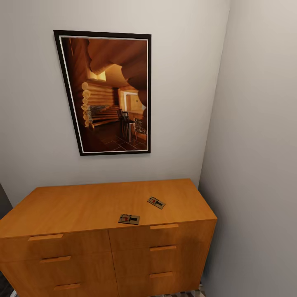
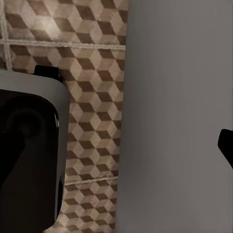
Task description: Take the four mousetraps from the cabinet in the bathroom and place them on the bathroom floor. Make sure all four end up on the same floor surface, and ensure that at least two of them are either under or directly next to the same bathroom sink.
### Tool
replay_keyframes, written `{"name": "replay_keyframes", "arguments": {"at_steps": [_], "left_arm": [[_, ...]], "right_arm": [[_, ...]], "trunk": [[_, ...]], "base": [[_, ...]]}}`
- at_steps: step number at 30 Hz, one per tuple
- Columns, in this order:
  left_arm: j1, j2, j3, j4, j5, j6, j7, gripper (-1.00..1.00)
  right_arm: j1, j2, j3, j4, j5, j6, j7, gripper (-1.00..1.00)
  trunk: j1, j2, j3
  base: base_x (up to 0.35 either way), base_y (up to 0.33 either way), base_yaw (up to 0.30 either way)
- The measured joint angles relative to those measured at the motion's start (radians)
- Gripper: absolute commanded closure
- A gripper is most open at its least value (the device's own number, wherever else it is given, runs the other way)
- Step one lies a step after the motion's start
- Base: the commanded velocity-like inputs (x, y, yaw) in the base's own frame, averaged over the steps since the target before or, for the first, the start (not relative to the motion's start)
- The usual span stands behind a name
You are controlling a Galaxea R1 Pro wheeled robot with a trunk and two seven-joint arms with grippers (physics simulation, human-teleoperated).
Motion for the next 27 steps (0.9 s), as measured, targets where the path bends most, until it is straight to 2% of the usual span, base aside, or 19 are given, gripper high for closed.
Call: {"name": "replay_keyframes", "arguments": {"at_steps": [7,13,14,15,16,17,18,19,20,21,25,27], "left_arm": [[-0.008,0.001,0.000,-0.039,-0.004,0.037,-0.002,-1.00],[-0.039,-0.005,0.002,-0.071,-0.017,0.068,-0.006,-1.00],[-0.066,-0.006,0.002,-0.182,-0.018,0.350,-0.008,-1.00],[-0.123,-0.009,0.002,-0.368,-0.018,0.690,-0.010,-1.00],[-0.165,-0.014,0.002,-0.615,-0.014,0.868,-0.012,-1.00],[-0.186,-0.016,0.000,-0.877,-0.013,0.889,-0.013,-1.00],[-0.212,-0.018,-0.001,-1.089,-0.009,0.902,-0.014,-1.00],[-0.242,-0.023,0.000,-1.099,-0.009,0.923,-0.014,-1.00],[-0.259,-0.027,0.000,-1.104,-0.008,0.933,-0.014,-1.00],[-0.290,-0.036,0.000,-1.110,-0.007,0.948,-0.014,-1.00],[-0.355,-0.057,0.000,-1.124,-0.005,0.978,-0.015,-1.00],[-0.399,-0.071,-0.001,-1.139,-0.002,1.008,-0.015,-1.00]], "right_arm": [[-0.006,0.008,0.001,-0.039,-0.012,0.039,0.028,-1.00],[-0.011,0.006,0.001,-0.073,-0.004,0.073,0.061,-1.00],[-0.012,0.006,0.000,-0.173,-0.004,0.313,0.183,-1.00],[-0.021,0.007,0.000,-0.339,0.001,0.634,0.197,-1.00],[-0.039,0.007,0.000,-0.540,0.002,0.904,0.203,-1.00],[-0.052,0.007,0.001,-0.773,0.000,0.945,0.206,-1.00],[-0.067,0.008,0.002,-1.034,-0.001,0.962,0.208,-1.00],[-0.102,0.008,0.002,-1.275,-0.003,0.963,0.210,-1.00],[-0.119,0.008,0.002,-1.311,-0.004,0.963,0.212,-1.00],[-0.154,0.009,0.002,-1.308,-0.007,0.963,0.214,-1.00],[-0.229,0.010,0.002,-1.315,-0.010,0.963,0.217,-1.00],[-0.285,0.011,0.003,-1.317,-0.012,0.963,0.219,-1.00]], "trunk": [[0.000,0.000,0.000],[0.000,0.000,0.000],[0.000,0.000,0.000],[0.000,0.000,0.000],[0.000,0.000,0.000],[0.000,0.000,0.000],[0.000,0.000,0.000],[0.000,0.000,0.000],[0.000,0.000,0.000],[0.000,0.000,0.000],[0.000,0.000,0.000],[0.000,0.000,0.000]], "base": [[0.000,0.000,0.000],[0.000,0.000,0.000],[0.000,0.000,0.000],[0.000,0.000,0.000],[0.000,0.000,0.000],[0.000,0.000,0.000],[0.000,0.000,0.000],[0.000,0.000,0.000],[0.000,0.000,0.000],[0.000,0.000,0.000],[0.000,0.000,0.000],[0.000,0.000,0.000]]}}
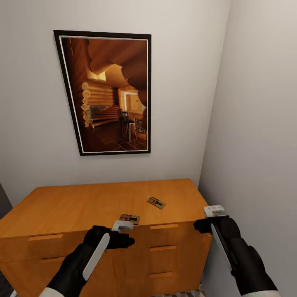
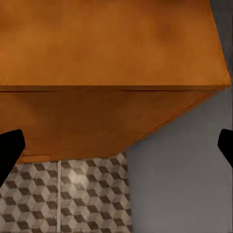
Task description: Take the four mousetraps from the cabinet in the bathroom and place them on the bathroom floor. Make sure all four end up on the same floor surface, and ensure that at least two of them are either under or directly next to the same bathroom sink.
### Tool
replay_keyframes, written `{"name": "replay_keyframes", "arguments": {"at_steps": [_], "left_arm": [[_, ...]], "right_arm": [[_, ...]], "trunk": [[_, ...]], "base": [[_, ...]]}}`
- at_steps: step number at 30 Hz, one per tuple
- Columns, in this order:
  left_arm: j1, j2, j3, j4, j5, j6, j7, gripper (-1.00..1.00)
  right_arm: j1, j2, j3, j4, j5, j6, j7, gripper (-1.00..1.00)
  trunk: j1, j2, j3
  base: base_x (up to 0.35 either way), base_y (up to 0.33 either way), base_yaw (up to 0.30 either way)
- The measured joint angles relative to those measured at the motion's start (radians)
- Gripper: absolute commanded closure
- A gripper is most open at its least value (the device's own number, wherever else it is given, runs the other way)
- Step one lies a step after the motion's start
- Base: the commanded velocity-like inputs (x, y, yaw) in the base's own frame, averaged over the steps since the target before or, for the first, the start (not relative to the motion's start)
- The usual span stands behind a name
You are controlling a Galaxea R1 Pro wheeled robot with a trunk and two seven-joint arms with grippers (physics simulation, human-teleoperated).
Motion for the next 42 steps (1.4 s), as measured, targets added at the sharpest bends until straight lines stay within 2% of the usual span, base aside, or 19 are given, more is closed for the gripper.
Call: {"name": "replay_keyframes", "arguments": {"at_steps": [4,5,8,9,10,12,14,15,18,19,20,23,25,26,32,42], "left_arm": [[-0.054,-0.016,0.001,-0.031,0.019,0.036,-0.007,-1.00],[-0.080,-0.021,0.001,-0.046,0.039,0.047,-0.014,-1.00],[-0.124,-0.025,0.001,-0.064,0.078,0.058,-0.021,-1.00],[-0.140,-0.025,0.001,-0.067,0.092,0.061,-0.022,-1.00],[-0.173,-0.025,0.002,-0.071,0.122,0.064,-0.024,-1.00],[-0.210,-0.024,0.003,-0.071,0.149,0.067,-0.026,-1.00],[-0.246,-0.023,0.003,-0.068,0.172,0.068,-0.027,-1.00],[-0.282,-0.022,0.004,-0.060,0.188,0.069,-0.027,-1.00],[-0.348,-0.021,0.007,-0.026,0.201,0.070,-0.027,-1.00],[-0.372,-0.021,0.008,-0.006,0.204,0.070,-0.027,-1.00],[-0.420,-0.020,0.015,0.047,0.207,0.070,-0.027,-1.00],[-0.496,-0.019,0.033,0.165,0.210,0.067,-0.025,-1.00],[-0.582,-0.010,0.058,0.369,0.199,0.058,-0.023,-1.00],[-0.610,0.011,0.067,0.458,0.193,0.054,-0.023,-1.00],[-0.626,0.048,0.071,0.506,0.202,0.054,-0.029,-1.00],[-0.630,0.058,0.064,0.515,0.179,0.056,-0.028,-1.00]], "right_arm": [[-0.071,0.010,0.000,0.001,-0.005,0.000,0.002,-1.00],[-0.100,0.022,0.001,0.002,-0.006,0.000,0.002,-1.00],[-0.141,0.047,0.002,0.003,-0.005,0.000,0.001,-1.00],[-0.164,0.064,0.003,0.007,-0.004,0.000,-0.001,-1.00],[-0.176,0.073,0.003,0.011,-0.002,0.000,-0.002,-1.00],[-0.201,0.088,0.003,0.026,-0.001,0.000,-0.004,-1.00],[-0.230,0.101,0.003,0.052,0.000,0.000,-0.006,-1.00],[-0.263,0.111,0.002,0.091,0.001,0.000,-0.007,-1.00],[-0.329,0.128,0.002,0.184,0.002,0.000,-0.009,-1.00],[-0.354,0.133,0.002,0.223,0.002,0.000,-0.009,-1.00],[-0.407,0.143,0.002,0.307,0.002,0.000,-0.010,-1.00],[-0.484,0.161,0.002,0.440,0.004,0.000,-0.010,-1.00],[-0.556,0.190,0.002,0.599,0.004,0.000,-0.011,-1.00],[-0.578,0.207,0.002,0.654,0.005,0.000,-0.010,-1.00],[-0.591,0.219,0.005,0.683,0.009,0.001,-0.008,-1.00],[-0.594,0.221,0.007,0.690,0.009,0.001,-0.004,-1.00]], "trunk": [[0.000,0.000,0.000],[0.000,0.000,0.000],[0.000,0.000,0.000],[0.000,0.000,0.000],[0.000,0.000,0.000],[0.000,0.000,0.000],[0.000,0.000,0.000],[0.000,0.000,0.000],[0.000,0.000,0.000],[0.000,0.000,0.000],[0.000,0.000,0.000],[0.000,0.000,0.000],[0.000,0.000,0.000],[0.000,0.000,0.000],[0.000,0.000,0.000],[0.000,0.000,0.000]], "base": [[0.000,0.000,0.000],[0.000,0.000,0.000],[0.000,0.000,0.000],[0.000,0.000,0.000],[0.000,0.000,0.000],[0.009,0.000,0.000],[0.037,0.000,0.000],[0.056,0.000,0.000],[0.068,0.000,0.000],[0.079,0.000,0.000],[0.082,0.000,0.000],[0.085,0.000,0.000],[0.074,0.000,0.000],[0.046,0.000,0.000],[0.020,0.000,0.000],[0.003,0.000,0.000]]}}
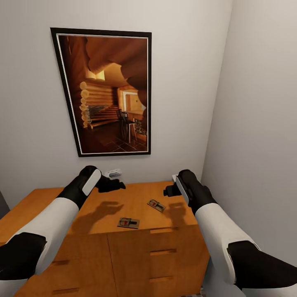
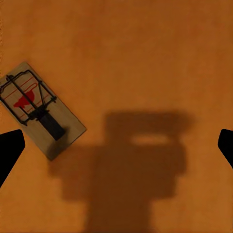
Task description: Take the four mousetraps from the cabinet in the bathroom and place them on the bathroom floor. Make sure all four end up on the same floor surface, and ensure that at least two of them are either under or directly next to the same bathroom sink.
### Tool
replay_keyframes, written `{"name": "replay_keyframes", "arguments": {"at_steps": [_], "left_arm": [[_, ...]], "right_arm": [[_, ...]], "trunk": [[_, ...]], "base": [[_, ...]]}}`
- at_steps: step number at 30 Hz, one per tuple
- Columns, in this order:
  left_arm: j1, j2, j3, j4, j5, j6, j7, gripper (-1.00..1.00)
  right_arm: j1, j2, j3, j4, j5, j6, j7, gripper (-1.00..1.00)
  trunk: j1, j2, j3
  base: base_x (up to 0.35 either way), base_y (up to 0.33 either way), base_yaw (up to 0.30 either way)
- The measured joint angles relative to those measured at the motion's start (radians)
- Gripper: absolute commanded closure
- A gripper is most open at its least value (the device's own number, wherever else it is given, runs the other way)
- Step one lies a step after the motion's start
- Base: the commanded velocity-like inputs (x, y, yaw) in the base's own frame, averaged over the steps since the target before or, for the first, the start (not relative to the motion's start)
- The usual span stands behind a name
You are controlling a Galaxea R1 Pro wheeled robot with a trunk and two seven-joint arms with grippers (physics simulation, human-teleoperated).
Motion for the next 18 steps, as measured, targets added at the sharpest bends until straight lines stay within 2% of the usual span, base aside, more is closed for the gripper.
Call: {"name": "replay_keyframes", "arguments": {"at_steps": [9,18], "left_arm": [[0.000,-0.006,-0.003,0.002,-0.058,-0.001,0.001,-1.00],[0.000,-0.010,-0.009,0.007,-0.077,-0.001,0.000,-1.00]], "right_arm": [[0.000,0.000,0.001,0.000,-0.001,0.000,0.002,-1.00],[0.000,0.000,-0.002,0.004,-0.001,0.000,0.003,-1.00]], "trunk": [[0.000,0.000,0.000],[0.000,0.000,0.000]], "base": [[0.000,0.000,0.000],[0.000,0.000,0.000]]}}
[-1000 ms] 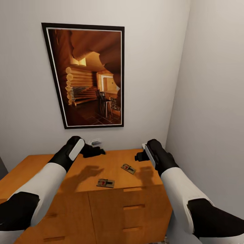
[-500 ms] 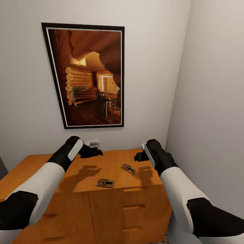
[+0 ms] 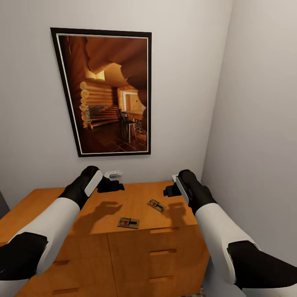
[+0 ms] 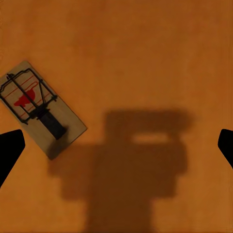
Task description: Take the four mousetraps from the cabinet in the bathroom and place them on the bathroom floor. Make sure all four end up on the same floor surface, and ensure that at least two of them are either under or directly next to the same bathroom sink.
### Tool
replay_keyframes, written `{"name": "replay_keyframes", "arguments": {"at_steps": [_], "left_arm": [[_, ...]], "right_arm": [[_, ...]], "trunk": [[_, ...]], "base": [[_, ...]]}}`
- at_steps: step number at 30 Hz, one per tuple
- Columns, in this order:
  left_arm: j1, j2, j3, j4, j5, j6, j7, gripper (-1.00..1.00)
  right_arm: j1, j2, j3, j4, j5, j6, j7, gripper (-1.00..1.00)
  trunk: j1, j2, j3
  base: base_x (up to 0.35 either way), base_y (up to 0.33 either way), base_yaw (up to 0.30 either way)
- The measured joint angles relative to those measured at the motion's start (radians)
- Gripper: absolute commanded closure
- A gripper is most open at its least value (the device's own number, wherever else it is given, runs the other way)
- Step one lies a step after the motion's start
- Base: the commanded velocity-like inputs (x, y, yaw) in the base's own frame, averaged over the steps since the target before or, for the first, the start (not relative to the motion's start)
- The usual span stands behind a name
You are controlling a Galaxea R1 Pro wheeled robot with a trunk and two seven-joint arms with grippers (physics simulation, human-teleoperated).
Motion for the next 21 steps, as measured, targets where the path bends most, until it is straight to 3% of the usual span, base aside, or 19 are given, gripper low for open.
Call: {"name": "replay_keyframes", "arguments": {"at_steps": [4,14,21], "left_arm": [[0.000,-0.001,0.000,0.002,0.000,0.000,0.000,-1.00],[0.000,-0.013,0.000,0.020,0.000,-0.001,0.001,-1.00],[0.000,-0.014,0.000,0.025,0.000,-0.001,0.001,-1.00]], "right_arm": [[0.000,-0.001,0.000,0.001,0.000,0.000,0.000,-1.00],[0.000,-0.003,-0.001,0.007,0.000,0.000,0.000,-1.00],[0.000,-0.003,0.000,0.009,0.000,0.000,0.000,-1.00]], "trunk": [[0.000,0.000,0.000],[0.000,0.000,0.000],[0.000,0.000,0.000]], "base": [[0.016,0.000,0.000],[0.227,0.000,0.000],[0.080,0.000,0.000]]}}
